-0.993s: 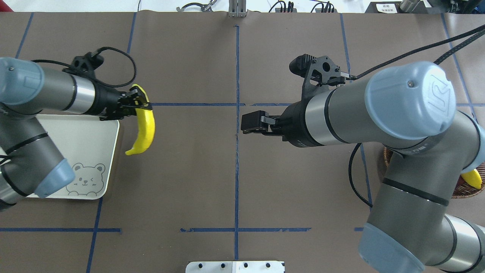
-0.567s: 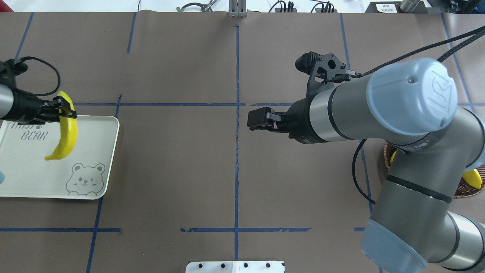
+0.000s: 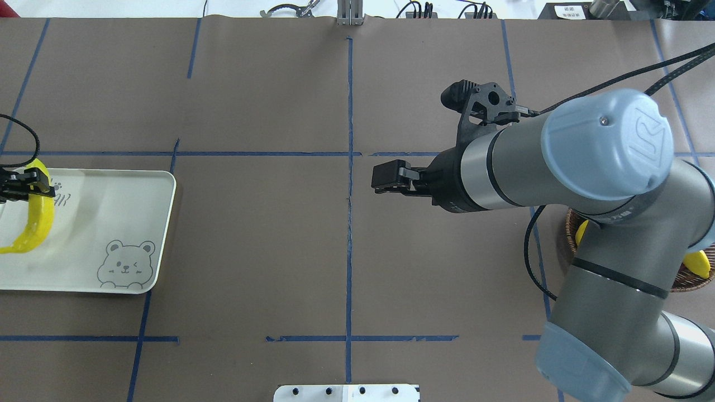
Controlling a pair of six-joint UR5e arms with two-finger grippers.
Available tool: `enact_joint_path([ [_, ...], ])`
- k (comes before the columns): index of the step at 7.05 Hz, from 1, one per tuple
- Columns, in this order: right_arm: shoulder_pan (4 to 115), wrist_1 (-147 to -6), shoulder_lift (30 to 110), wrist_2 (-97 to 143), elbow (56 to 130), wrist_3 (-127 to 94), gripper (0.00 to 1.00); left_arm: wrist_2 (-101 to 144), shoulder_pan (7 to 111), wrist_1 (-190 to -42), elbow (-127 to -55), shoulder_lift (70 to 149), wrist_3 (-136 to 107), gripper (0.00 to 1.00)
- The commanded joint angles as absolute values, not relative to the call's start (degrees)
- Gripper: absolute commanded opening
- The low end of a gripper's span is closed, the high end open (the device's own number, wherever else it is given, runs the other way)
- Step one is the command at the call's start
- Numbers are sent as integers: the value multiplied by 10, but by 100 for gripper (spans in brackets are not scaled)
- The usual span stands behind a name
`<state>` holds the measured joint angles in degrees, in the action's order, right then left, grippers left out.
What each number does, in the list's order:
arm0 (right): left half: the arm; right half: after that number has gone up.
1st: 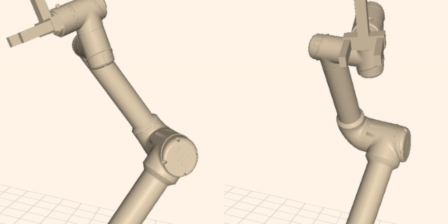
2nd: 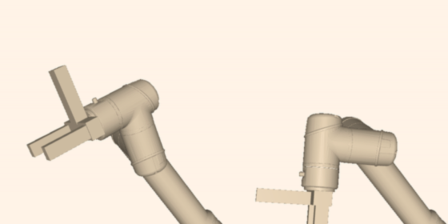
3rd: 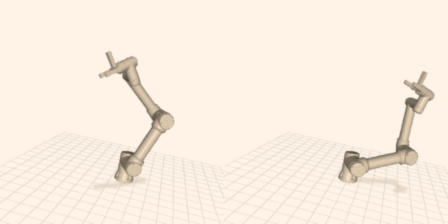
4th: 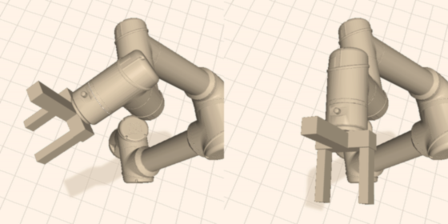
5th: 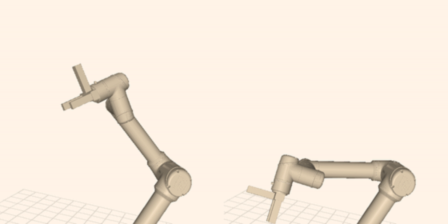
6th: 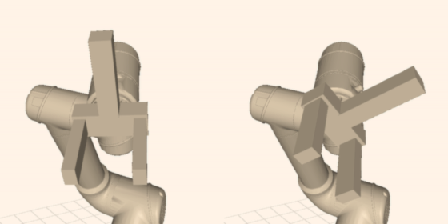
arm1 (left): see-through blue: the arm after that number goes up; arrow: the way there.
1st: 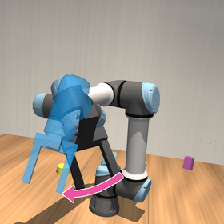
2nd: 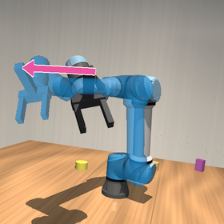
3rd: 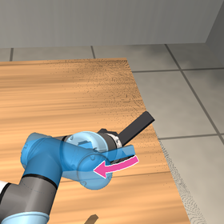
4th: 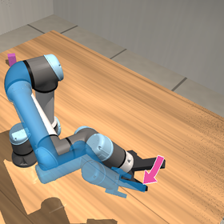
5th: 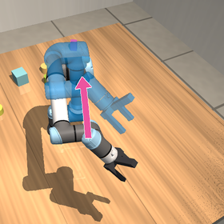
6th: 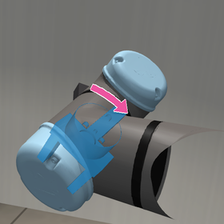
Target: Transfer all bananas from basket to plate
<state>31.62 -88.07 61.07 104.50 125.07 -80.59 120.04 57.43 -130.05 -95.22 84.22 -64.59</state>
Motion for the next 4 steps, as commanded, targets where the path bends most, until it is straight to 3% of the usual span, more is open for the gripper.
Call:
enact_joint_path([
  [1, 316, -881, 612, 1045, 1251, -806, 100, 1199, 576, -1300, -941, 836, -641, 0],
  [4, 316, -881, 613, 1046, 1250, -807, 100, 1197, 580, -1302, -941, 801, -625, 0],
])
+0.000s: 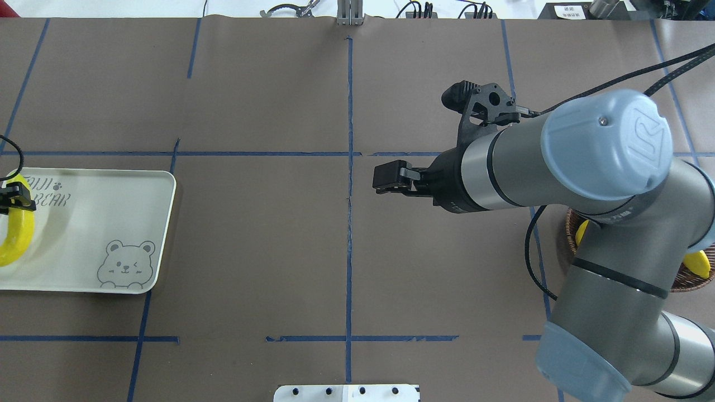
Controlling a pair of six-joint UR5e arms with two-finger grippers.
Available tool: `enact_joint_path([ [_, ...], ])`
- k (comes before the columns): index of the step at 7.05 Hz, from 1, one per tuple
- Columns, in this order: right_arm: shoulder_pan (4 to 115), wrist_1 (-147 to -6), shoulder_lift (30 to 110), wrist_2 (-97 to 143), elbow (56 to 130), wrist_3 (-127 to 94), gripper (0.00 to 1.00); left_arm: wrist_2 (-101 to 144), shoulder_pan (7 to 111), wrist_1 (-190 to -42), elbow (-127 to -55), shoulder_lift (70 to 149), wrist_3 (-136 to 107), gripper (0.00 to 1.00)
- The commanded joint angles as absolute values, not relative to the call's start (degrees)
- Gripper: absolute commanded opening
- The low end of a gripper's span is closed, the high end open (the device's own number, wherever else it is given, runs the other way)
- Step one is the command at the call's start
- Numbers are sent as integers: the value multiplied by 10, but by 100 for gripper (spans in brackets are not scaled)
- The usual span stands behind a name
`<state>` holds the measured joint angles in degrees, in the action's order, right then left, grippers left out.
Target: Transfer all bananas from basket to plate
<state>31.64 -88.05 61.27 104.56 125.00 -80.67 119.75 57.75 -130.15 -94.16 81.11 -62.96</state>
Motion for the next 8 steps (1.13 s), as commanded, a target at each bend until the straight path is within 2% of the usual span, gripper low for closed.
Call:
enact_joint_path([
  [1, 316, -880, 615, 1047, 1251, -807, 100, 1197, 580, -1302, -941, 802, -625, 22],
  [2, 320, -881, 617, 1048, 1254, -807, 100, 1198, 580, -1298, -941, 808, -625, 74],
  [3, 329, -888, 636, 1051, 1265, -806, 100, 1197, 583, -1300, -948, 810, -626, 99],
  [6, 401, -894, 749, 1102, 1300, -722, 100, 1206, 625, -1289, -996, 819, -626, 99],
  [8, 489, -892, 846, 1176, 1312, -593, 100, 1215, 633, -1179, -1070, 837, -625, 100],
])
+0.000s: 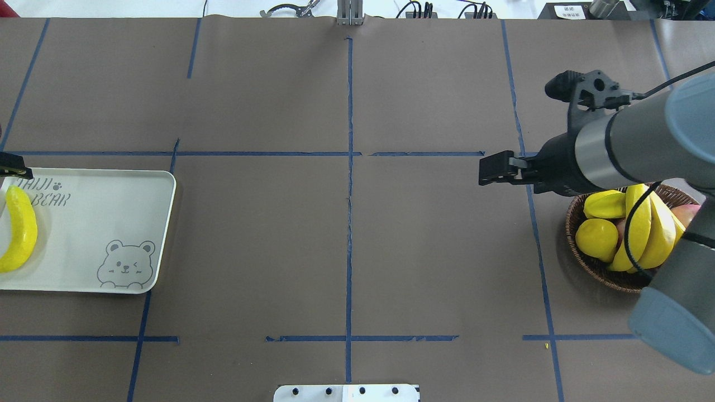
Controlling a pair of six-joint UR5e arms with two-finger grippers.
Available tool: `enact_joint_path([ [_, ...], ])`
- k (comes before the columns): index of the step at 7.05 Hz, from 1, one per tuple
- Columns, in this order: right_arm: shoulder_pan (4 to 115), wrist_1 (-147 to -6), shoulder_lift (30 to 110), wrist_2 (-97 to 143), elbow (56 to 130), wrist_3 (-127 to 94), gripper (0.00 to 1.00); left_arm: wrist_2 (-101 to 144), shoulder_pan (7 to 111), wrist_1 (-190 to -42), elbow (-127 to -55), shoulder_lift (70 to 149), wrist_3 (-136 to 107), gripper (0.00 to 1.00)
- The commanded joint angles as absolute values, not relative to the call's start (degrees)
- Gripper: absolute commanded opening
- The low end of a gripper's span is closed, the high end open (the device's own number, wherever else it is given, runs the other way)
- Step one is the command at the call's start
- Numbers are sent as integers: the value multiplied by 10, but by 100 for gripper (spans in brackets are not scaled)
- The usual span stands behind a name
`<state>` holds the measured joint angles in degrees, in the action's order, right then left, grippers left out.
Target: Transfer all bananas from basket to plate
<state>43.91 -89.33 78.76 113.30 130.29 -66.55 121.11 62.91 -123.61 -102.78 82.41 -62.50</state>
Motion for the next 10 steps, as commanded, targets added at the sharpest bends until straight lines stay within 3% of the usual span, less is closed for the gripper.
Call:
enact_joint_path([
  [1, 521, -884, 915, 1190, 1328, -522, 100, 1216, 633, -1167, -1088, 842, -625, 100],
  [4, 525, -908, 940, 1142, 1297, -517, 100, 1216, 628, -1167, -1090, 856, -629, 100],
  [8, 359, -990, 925, 1003, 1261, -719, 100, 1217, 627, -1170, -1091, 861, -633, 100],
  [10, 364, -991, 925, 1009, 1261, -695, 99, 1217, 626, -1168, -1083, 872, -633, 100],
])
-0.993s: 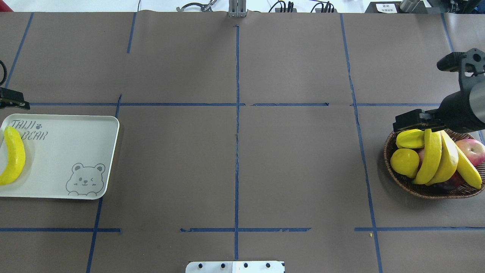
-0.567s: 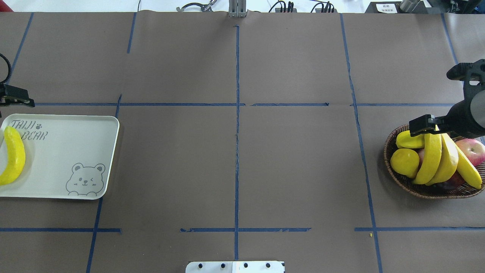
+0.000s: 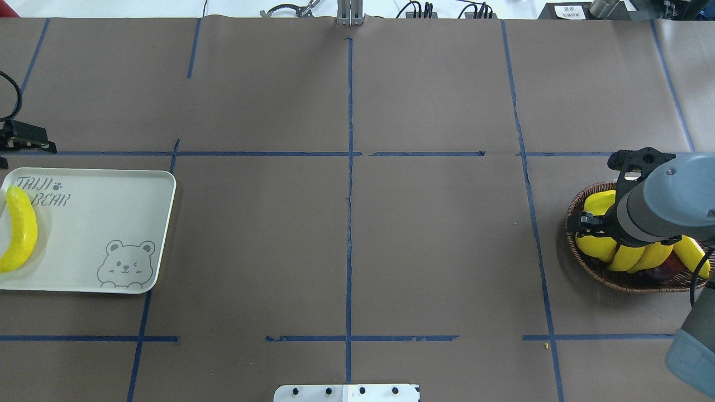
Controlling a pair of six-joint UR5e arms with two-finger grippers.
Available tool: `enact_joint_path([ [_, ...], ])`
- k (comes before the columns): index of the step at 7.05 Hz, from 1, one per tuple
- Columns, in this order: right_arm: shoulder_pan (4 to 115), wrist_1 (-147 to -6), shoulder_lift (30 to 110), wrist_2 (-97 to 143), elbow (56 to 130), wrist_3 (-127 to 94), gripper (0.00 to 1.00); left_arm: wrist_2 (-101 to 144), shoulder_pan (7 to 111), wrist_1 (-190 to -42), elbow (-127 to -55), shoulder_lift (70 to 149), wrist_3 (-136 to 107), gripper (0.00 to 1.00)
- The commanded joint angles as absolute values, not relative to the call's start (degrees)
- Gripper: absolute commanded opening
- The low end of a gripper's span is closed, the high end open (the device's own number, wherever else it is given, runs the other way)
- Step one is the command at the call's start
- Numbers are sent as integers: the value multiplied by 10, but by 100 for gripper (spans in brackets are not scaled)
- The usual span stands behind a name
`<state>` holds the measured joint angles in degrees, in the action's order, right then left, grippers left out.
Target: Transfer all bananas from basket to plate
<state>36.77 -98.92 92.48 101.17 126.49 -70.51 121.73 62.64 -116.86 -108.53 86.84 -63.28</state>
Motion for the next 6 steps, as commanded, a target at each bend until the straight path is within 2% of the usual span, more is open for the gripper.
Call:
enact_joint_path([
  [1, 371, -990, 930, 1009, 1259, -657, 99, 1217, 626, -1168, -1088, 874, -634, 100],
  [5, 386, -989, 953, 1008, 1238, -628, 94, 1217, 626, -1168, -1092, 875, -635, 100],
  [6, 388, -989, 954, 1006, 1234, -630, 85, 1218, 626, -1168, -1092, 875, -635, 100],
])
